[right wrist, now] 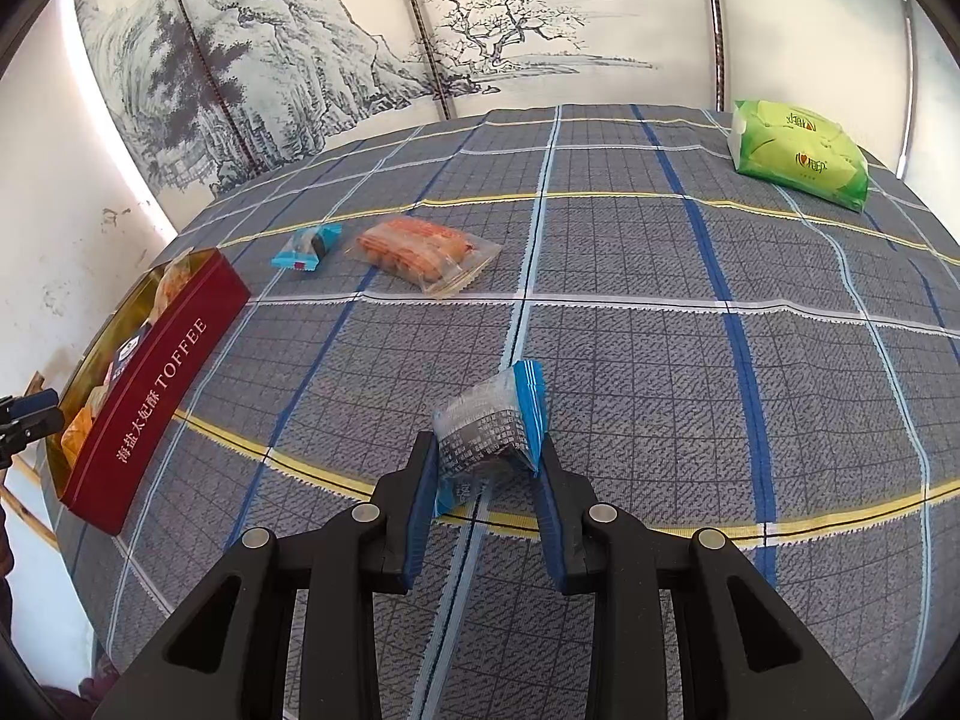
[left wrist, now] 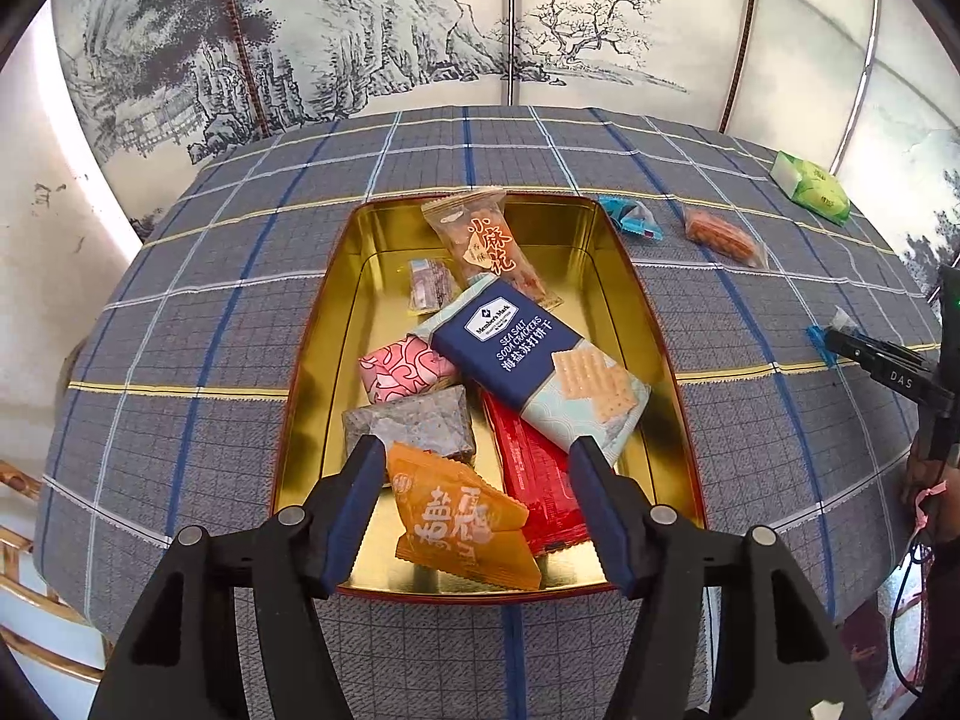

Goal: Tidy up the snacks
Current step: 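Lower the orange bag into the tin and open the left gripper, then carry the clear blue-clipped bag toward the gold tin with the right gripper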

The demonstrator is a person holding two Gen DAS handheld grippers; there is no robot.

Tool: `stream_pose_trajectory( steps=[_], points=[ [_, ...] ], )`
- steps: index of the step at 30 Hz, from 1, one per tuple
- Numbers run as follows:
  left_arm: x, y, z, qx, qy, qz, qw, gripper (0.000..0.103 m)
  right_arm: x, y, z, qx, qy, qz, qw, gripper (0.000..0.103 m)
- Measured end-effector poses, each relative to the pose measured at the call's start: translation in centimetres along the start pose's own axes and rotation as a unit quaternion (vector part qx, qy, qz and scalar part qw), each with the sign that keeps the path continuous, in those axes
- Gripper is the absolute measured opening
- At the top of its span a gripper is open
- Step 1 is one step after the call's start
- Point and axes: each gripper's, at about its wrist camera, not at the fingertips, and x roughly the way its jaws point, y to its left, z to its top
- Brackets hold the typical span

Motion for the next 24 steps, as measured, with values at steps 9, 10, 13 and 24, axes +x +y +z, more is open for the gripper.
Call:
stream_pose_trajectory(
  steps=[9,10,13,24],
  points=[
    [-0.9,-0.6,-0.1,0.019,-0.019,0.02,0.9994,0.062,-0.4,-0.5,-0.4,0.006,-0.008,0.008,1.0,0.032],
    [-1.0,-0.7,-0.1,0.021,-0.021,0.023,0.9993,0.063,-0.5,-0.5,-0.5,0.006,-0.009,0.009,1.0,0.032],
    [-1.3,-0.9,-0.1,0.025,-0.026,0.027,0.999,0.064,-1.0,-0.2,-0.7,0.005,-0.01,0.013,1.0,0.032],
    [-2.2,-1.1,-0.5,0.024,-0.034,0.022,0.9989,0.066,-3.9,1.4,-0.8,-0.004,-0.027,0.038,0.999,0.032]
  ],
)
